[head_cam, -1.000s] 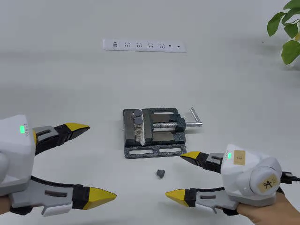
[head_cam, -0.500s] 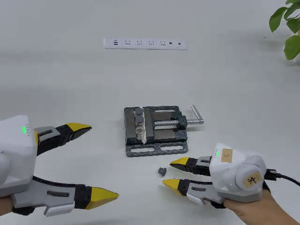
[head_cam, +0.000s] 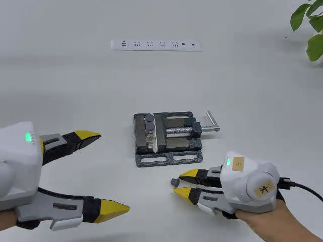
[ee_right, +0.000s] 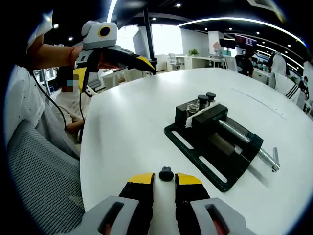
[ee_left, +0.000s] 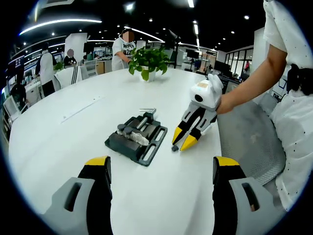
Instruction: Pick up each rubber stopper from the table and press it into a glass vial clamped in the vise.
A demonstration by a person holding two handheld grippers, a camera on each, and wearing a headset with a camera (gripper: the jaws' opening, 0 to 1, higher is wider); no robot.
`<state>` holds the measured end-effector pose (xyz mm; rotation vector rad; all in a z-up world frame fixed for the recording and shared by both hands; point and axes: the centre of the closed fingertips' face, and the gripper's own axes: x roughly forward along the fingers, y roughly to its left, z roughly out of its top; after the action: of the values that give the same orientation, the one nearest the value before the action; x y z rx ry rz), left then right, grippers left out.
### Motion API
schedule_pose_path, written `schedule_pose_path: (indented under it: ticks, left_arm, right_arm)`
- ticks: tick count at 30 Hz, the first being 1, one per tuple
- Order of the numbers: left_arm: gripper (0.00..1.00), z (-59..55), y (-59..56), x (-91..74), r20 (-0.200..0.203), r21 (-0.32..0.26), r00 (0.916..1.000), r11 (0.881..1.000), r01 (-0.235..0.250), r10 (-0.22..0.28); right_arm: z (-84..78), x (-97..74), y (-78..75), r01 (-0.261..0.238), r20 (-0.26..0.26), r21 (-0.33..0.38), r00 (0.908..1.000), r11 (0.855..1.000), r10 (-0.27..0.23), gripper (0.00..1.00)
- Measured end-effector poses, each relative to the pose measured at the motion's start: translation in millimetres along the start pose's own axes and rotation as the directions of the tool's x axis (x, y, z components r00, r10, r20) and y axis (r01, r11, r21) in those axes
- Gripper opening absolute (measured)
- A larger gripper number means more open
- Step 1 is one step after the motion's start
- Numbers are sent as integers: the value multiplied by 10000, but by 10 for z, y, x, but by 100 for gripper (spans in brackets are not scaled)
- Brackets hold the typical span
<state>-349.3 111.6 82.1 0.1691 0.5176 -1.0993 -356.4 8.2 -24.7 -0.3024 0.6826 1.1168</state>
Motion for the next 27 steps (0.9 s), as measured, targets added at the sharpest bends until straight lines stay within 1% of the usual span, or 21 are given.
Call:
schedule_pose_path:
  ticks: [6, 15, 18, 23, 26, 27]
  left_arm:
    - [85, 7, -11, 12, 13, 9, 10000, 10000, 33, -33]
    - [83, 15, -34, 35, 7, 45, 9999, 9999, 146, -147]
    - [82, 22, -40, 42, -4, 72, 9998, 9998, 178, -178]
    - [78, 79, -92, 68, 40, 187, 9993, 9992, 366, -367]
    - [73, 162, -138, 91, 221, 264, 9983, 9982, 537, -543]
    - [72, 200, -157, 102, 291, 298, 9976, 9977, 613, -622]
  right_arm:
    - [-1, 9, -10, 52, -6, -32, 10000, 10000, -52, 7]
    - [7, 4, -1, -69, -23, -149, 10000, 9999, 69, 7]
    - [16, -23, -4, -122, -22, -226, 9999, 9997, 121, 6]
    - [102, -156, -22, -242, 175, -178, 9995, 9995, 245, 6]
    - [217, -285, -18, -406, 330, -372, 9986, 9985, 419, 6]
    - [290, -350, -13, -540, 488, -350, 9973, 9979, 556, 6]
